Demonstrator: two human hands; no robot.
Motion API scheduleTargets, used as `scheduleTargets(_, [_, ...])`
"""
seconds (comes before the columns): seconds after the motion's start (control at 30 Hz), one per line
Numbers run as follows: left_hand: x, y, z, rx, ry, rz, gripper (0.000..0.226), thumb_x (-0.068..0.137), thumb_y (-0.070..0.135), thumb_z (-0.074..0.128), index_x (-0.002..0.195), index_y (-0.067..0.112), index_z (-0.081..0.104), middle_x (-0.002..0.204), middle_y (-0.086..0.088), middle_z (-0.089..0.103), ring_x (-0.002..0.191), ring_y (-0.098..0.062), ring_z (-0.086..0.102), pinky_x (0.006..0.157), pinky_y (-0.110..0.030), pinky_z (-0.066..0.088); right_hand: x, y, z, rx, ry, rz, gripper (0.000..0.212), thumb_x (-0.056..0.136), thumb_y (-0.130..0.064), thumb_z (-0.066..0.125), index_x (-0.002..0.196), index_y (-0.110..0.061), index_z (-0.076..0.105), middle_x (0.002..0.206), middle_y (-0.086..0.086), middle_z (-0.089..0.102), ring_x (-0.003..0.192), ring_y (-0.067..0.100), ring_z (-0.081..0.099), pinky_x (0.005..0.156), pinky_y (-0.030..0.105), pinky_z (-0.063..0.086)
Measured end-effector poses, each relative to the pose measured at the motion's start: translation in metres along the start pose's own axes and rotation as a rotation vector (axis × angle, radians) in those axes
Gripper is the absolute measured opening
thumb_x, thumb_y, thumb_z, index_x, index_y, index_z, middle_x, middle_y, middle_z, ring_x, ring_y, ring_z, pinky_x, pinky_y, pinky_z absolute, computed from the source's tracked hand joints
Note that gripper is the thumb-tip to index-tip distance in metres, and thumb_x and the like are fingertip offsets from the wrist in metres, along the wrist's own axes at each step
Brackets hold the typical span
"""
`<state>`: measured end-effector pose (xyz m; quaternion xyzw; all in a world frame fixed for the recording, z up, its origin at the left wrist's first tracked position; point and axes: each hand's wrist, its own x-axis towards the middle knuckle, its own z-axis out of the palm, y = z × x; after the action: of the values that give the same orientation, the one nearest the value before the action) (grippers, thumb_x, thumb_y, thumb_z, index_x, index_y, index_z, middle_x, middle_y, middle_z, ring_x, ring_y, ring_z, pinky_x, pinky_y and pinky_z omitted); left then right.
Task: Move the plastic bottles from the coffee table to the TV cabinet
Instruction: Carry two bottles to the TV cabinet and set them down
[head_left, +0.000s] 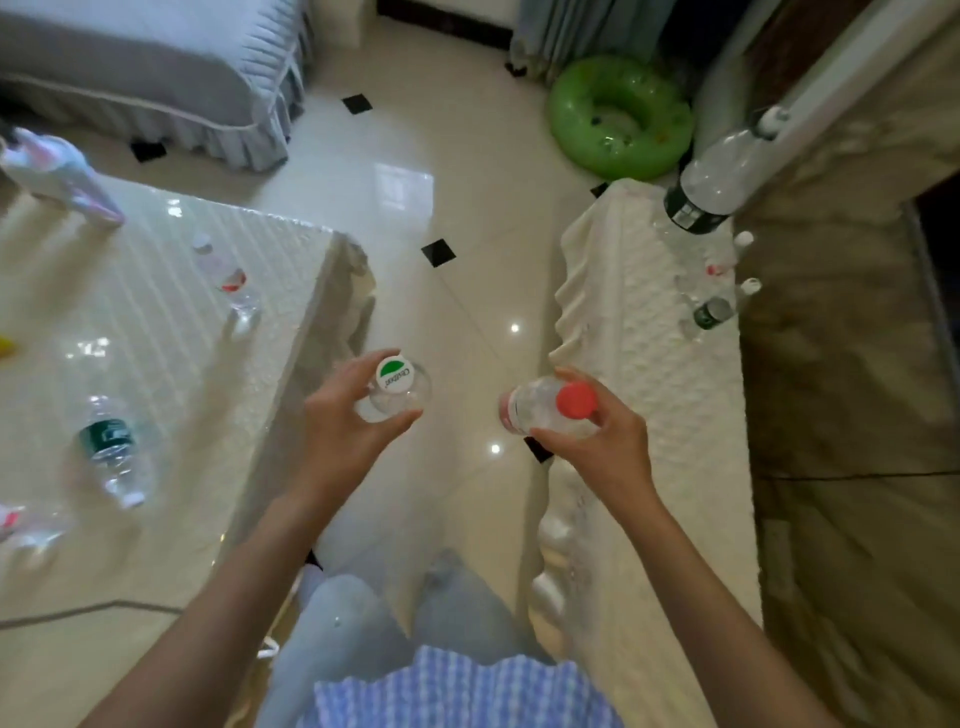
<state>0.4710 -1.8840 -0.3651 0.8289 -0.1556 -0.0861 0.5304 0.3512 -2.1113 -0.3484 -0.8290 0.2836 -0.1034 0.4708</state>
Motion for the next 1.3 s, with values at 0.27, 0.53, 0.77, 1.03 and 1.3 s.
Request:
scheduleTargets(0.27, [0.045, 0.045, 0.122, 0.004, -0.281, 0.182, 0.061, 0.062, 0.014, 0.086, 0.116, 0.027, 0.060, 0.111, 0.006, 0.064, 0.099, -0.007, 0.062, 0.085, -0.039, 0.054, 0.003, 0.069, -0.096, 0.003, 0.199, 0.172, 0.062, 0.058, -0.028, 0.086, 0.114, -0.038, 0.060, 0.112, -0.025, 0.061, 0.106, -0.009, 0.056, 0.095, 0.023, 0.047])
scheduleTargets(0.53, [0.121, 0.070, 0.221, 0.016, -0.601, 0.298, 0.057, 0.065, 0.021, 0.085, 0.117, 0.025, 0.061, 0.112, 0.009, 0.064, 0.101, 0.000, 0.059, 0.089, -0.020, 0.049, 0.032, 0.114, -0.132, 0.089, 0.427, 0.372, 0.061, 0.059, -0.035, 0.084, 0.116, -0.032, 0.062, 0.116, -0.020, 0.063, 0.110, -0.003, 0.057, 0.098, 0.027, 0.046])
scheduleTargets(0.77, [0.191, 0.085, 0.306, 0.067, -0.844, 0.414, 0.058, 0.063, 0.024, 0.086, 0.117, 0.017, 0.064, 0.115, 0.007, 0.064, 0.101, -0.001, 0.059, 0.089, -0.010, 0.043, 0.074, 0.152, -0.145, 0.107, 0.591, 0.533, 0.060, 0.061, -0.027, 0.086, 0.114, -0.036, 0.060, 0.115, -0.022, 0.062, 0.106, -0.010, 0.055, 0.094, 0.017, 0.043])
scheduleTargets(1.03, [0.235, 0.081, 0.421, 0.148, -0.996, 0.408, 0.062, 0.065, 0.029, 0.085, 0.121, 0.023, 0.061, 0.121, 0.008, 0.062, 0.105, -0.004, 0.060, 0.091, -0.018, 0.047, 0.131, 0.217, -0.172, 0.144, 0.663, 0.623, 0.063, 0.061, -0.018, 0.087, 0.117, -0.030, 0.061, 0.115, -0.017, 0.063, 0.107, -0.004, 0.056, 0.089, 0.003, 0.038])
scheduleTargets(1.3, [0.262, 0.055, 0.542, 0.222, -1.010, 0.426, 0.058, 0.063, 0.015, 0.086, 0.116, 0.009, 0.063, 0.119, -0.006, 0.064, 0.105, -0.016, 0.061, 0.090, -0.028, 0.050, 0.204, 0.313, -0.196, 0.122, 0.606, 0.696, 0.066, 0.060, -0.018, 0.088, 0.119, -0.026, 0.060, 0.115, -0.018, 0.060, 0.107, -0.001, 0.056, 0.089, -0.001, 0.035])
